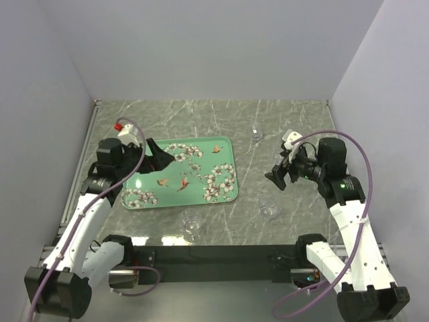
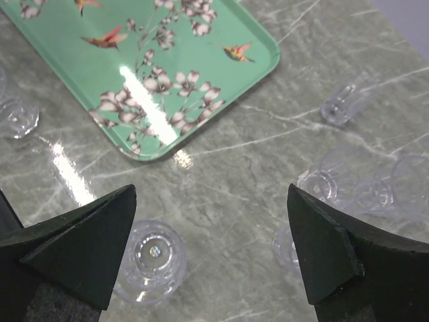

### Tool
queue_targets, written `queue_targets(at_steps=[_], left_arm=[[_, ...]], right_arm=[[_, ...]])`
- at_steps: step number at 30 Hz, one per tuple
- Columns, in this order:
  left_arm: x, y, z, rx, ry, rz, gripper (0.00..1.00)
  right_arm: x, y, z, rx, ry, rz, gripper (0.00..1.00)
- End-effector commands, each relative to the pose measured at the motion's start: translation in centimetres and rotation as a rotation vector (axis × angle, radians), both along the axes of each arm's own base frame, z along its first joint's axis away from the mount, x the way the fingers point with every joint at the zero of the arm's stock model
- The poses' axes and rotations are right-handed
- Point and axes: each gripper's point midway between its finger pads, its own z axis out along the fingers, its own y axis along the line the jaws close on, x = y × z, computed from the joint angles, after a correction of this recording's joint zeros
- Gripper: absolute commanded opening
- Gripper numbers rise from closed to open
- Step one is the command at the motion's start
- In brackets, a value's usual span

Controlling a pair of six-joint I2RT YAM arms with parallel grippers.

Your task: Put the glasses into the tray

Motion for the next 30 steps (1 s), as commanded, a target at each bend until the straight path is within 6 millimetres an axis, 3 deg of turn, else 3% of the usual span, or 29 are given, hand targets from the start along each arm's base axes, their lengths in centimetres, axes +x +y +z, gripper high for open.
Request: queue_targets(at_steps=[1,7,11,12,15,23,30], left_arm=[[-1.1,-2.9,-0.6,-0.020,0.038,-0.118,0.99],[-2.3,-6.5,-4.1,0.079,0.167,-0.201,0.99],[-3.0,-7.0,-5.9,0.186,0.234,-0.186,0.99],[-4.0,-7.1,-6.6,0.214,0.270,-0.200,0.99],[-4.8,-6.9,-6.7,0.247,0.314,-0.185,1.00],[-9.7,-6.8,-7.0,0.245,0.459,-0.210,0.99],[-12.6,-5.5,-6.9,0.253,0.565,-0.171,0.99]], right_arm=[[-0.5,0.2,-0.2,-0.021,-0.009,0.041,1.00],[0.0,0.1,-0.8,-0.012,0.024,0.012,1.00],[0.0,-0.2,-1.3,-0.021,0.034,-0.005,1.00],[0.0,-0.4,-1.5,-0.027,0.035,-0.012,1.00],[-0.1,-0.6,-2.1,-0.039,0.040,-0.020,1.00],[0.3,-1.1,-2.9,-0.051,0.051,-0.040,1.00],[0.0,-1.6,-3.5,-0.059,0.047,-0.064,1.00]])
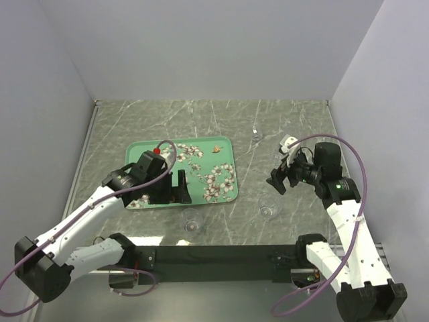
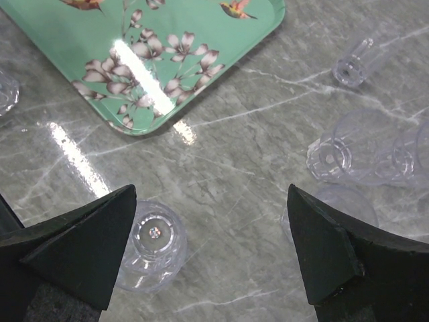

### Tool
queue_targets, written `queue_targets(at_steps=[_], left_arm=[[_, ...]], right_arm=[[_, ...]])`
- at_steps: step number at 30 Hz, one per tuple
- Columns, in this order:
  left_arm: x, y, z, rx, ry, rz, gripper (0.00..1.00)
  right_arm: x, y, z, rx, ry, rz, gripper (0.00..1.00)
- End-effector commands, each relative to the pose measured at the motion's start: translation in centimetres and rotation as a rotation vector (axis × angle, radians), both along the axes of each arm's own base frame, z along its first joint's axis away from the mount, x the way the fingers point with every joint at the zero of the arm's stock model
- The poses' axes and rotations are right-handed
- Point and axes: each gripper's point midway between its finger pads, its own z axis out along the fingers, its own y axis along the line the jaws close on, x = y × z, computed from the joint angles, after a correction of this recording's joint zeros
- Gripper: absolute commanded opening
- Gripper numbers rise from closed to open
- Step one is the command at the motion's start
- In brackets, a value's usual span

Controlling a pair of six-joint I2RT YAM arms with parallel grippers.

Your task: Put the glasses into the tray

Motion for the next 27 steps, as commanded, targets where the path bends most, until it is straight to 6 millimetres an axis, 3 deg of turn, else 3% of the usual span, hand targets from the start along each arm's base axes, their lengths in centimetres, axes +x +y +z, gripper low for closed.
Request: queue_targets(at_steps=[1,8,19,25,27], left_arm=[[-1.5,0.9,1.2,0.006,0.044,0.053,0.99],[-3.0,1.5,0.3,0.033,0.132,0.112,0.98],[-4.7,0.8,-1.7,0.142,0.217,0.079,0.95],[-5.2,0.7,-3.6,0.270,0.243,0.069,0.79],[-5.0,0.5,-4.4,0.311,0.244,0.074,0.62]], right_arm=[[0.1,-0.4,0.1,-0.008,-0.032,-0.018,1.00],[0.3,-0.7,-0.4,0.001,-0.036,-0.043,1.00],[0.8,-1.2,-0.6,-0.030,-0.036,-0.056,1.00],[0.7,-1.2,-0.7,-0.022,-0.038,-0.061,1.00],[0.6,-1.2,-0.7,-0.020,-0.035,-0.062,1.00]])
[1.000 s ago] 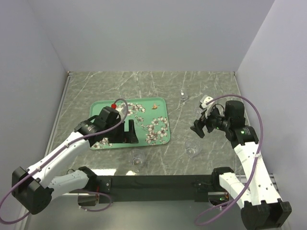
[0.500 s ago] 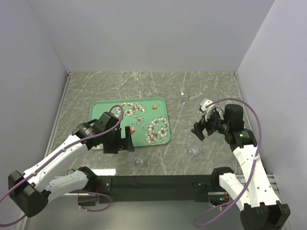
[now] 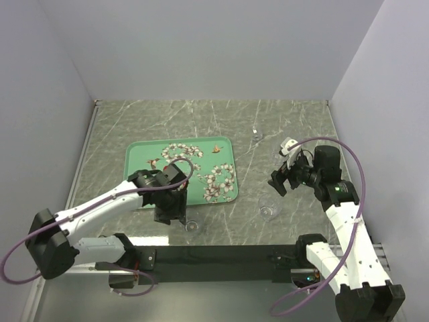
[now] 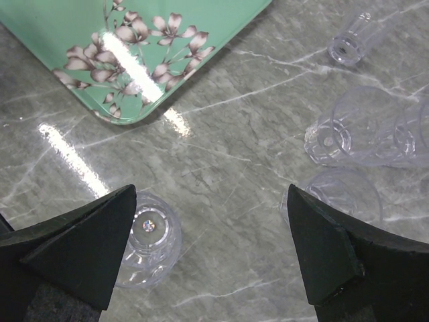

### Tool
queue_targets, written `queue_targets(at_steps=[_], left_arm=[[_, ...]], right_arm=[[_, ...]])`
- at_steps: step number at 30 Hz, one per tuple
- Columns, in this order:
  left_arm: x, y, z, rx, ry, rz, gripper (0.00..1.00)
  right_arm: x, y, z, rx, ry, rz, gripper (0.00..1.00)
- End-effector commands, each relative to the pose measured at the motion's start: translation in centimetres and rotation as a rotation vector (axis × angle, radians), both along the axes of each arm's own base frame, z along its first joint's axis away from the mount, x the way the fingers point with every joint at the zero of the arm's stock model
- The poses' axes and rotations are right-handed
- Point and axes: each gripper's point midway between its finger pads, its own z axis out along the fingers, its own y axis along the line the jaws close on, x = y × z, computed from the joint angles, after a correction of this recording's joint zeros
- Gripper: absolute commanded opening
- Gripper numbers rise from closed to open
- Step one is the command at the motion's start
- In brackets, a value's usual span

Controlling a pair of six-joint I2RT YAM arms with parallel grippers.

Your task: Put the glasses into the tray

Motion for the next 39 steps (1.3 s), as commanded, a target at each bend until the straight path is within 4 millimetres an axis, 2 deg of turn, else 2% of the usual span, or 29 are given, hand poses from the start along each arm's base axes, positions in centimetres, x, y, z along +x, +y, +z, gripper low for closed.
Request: queue_targets(at_steps=[1,2,4,7,9,12,16,20,23,24,26,27,29,30,31,32,33,34,35,36,39], left_arm=[[1.0,-0.3,-0.2,0.062,-0.032,0.025,0.55],[1.0,-0.6,-0.4,0.066,-0.030,0.020,0.40],[1.2,-1.0,-1.0,0.091,-0.050,0.003,0.31],[1.2,-1.6,-1.4,0.113,-0.065,-0.023,0.01],[1.1,-1.8,-1.2,0.123,-0.082,-0.044,0.00],[1.4,-2.5,0.2,0.084,-0.127,-0.079,0.00],[3.1,-4.0,3.5,-0.010,-0.251,-0.114,0.00],[5.4,-4.4,5.6,-0.036,-0.352,-0.100,0.00],[7.9,-4.3,6.4,-0.054,-0.391,-0.050,0.00],[9.6,-4.0,6.8,-0.073,-0.418,-0.004,0.00],[11.5,-3.9,7.5,-0.114,-0.442,0.026,0.00],[14.0,-3.3,8.3,-0.140,-0.477,0.086,0.00],[16.2,-3.0,8.5,-0.153,-0.490,0.109,0.00],[18.0,-2.2,9.4,-0.157,-0.516,0.150,0.00],[19.0,-2.0,9.5,-0.147,-0.528,0.148,0.00],[20.1,-1.7,8.4,-0.115,-0.502,0.152,0.00],[21.7,-1.1,9.3,-0.103,-0.527,0.177,0.00],[22.2,-0.6,8.8,-0.073,-0.515,0.173,0.00],[23.1,-0.3,7.5,-0.040,-0.486,0.177,0.00],[24.3,0.3,8.0,-0.035,-0.496,0.195,0.00],[26.4,1.9,6.9,0.022,-0.478,0.214,0.00]], right_arm=[[0.6,-0.4,0.9,-0.001,-0.050,-0.020,1.00],[0.6,-0.3,0.9,0.000,-0.053,-0.018,1.00],[0.5,-0.5,0.9,-0.003,-0.053,-0.025,1.00],[0.4,-0.7,0.9,-0.011,-0.057,-0.029,1.00],[0.3,-0.8,0.9,-0.013,-0.059,-0.031,1.00],[0.2,-0.9,0.7,-0.014,-0.058,-0.032,1.00],[0.0,-0.5,0.9,0.002,-0.057,-0.015,1.00],[-0.3,-0.2,0.9,0.018,-0.055,0.003,1.00],[-0.4,0.0,1.0,0.028,-0.051,0.012,1.00],[-0.5,0.0,1.0,0.029,-0.050,0.012,1.00],[-0.4,0.1,1.0,0.036,-0.050,0.012,1.00],[-0.4,0.2,1.0,0.042,-0.047,0.012,1.00],[-0.4,0.3,1.1,0.052,-0.048,0.016,1.00],[-0.4,0.4,1.0,0.057,-0.046,0.019,1.00],[-0.4,0.5,1.0,0.063,-0.043,0.017,1.00],[-0.4,0.5,1.1,0.065,-0.043,0.019,1.00],[-0.4,0.5,1.0,0.067,-0.039,0.014,1.00],[-0.4,0.6,1.0,0.072,-0.039,0.012,1.00],[-0.4,0.5,0.9,0.075,-0.036,0.009,1.00],[-0.4,0.6,0.9,0.077,-0.035,0.009,0.99],[-0.6,0.6,0.8,0.081,-0.038,0.010,0.99]])
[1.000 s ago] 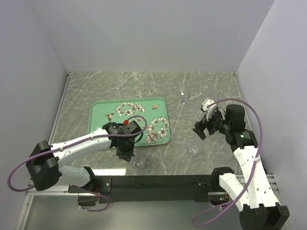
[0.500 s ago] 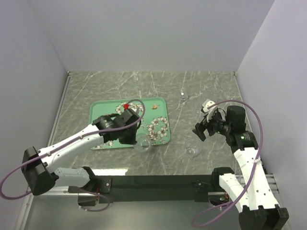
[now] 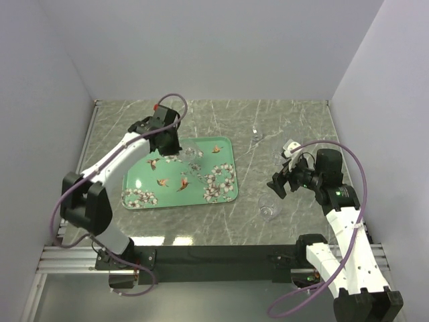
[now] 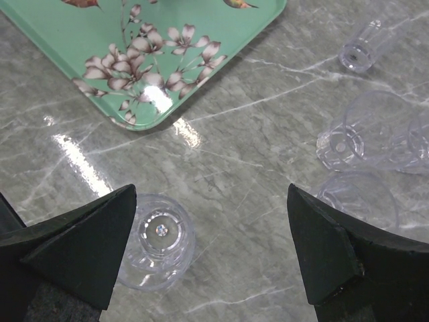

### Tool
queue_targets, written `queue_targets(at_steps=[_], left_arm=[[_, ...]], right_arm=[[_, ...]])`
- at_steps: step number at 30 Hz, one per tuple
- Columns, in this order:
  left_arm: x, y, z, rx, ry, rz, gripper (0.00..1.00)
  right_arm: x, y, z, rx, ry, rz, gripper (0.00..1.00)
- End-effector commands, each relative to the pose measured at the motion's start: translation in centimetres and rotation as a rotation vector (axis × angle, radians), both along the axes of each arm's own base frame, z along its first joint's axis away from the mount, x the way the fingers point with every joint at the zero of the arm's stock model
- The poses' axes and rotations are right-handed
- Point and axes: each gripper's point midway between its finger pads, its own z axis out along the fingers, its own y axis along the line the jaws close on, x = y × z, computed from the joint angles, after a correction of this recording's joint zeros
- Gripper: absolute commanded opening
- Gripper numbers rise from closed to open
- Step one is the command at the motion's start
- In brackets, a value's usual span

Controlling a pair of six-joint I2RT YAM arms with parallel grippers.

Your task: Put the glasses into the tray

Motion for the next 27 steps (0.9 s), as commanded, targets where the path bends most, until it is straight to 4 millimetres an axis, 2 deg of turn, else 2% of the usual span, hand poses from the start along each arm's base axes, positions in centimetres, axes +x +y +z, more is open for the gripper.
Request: queue_targets(at_steps=[1,2,3,7,14,24,27], left_arm=[[3.1,1.5,1.2,0.034,-0.052,-0.007,0.00],[3.5,2.0,0.6,0.046,-0.032,-0.001,0.00],[4.3,2.9,0.8,0.049,-0.040,0.016,0.00],[6.0,4.3,0.4,0.042,-0.029,0.032,0.00],[7.6,5.2,-2.0,0.052,0.030,0.024,0.00],[8.6,5.7,-3.7,0.066,0.079,0.013,0.00],[8.9,5.7,-3.9,0.066,0.082,0.015,0.05]], right_arm=[[0.1,0.2,0.5,0.026,-0.032,0.001,0.99],[0.1,0.2,0.6,0.024,-0.035,-0.002,0.99],[0.1,0.2,0.5,0.024,-0.036,0.000,0.99],[0.1,0.1,0.2,0.023,-0.035,-0.005,0.99],[0.2,0.1,0.2,0.022,-0.027,-0.004,0.99],[0.6,0.1,0.4,0.021,-0.027,-0.004,0.99],[0.6,0.1,0.4,0.019,-0.028,-0.006,0.99]])
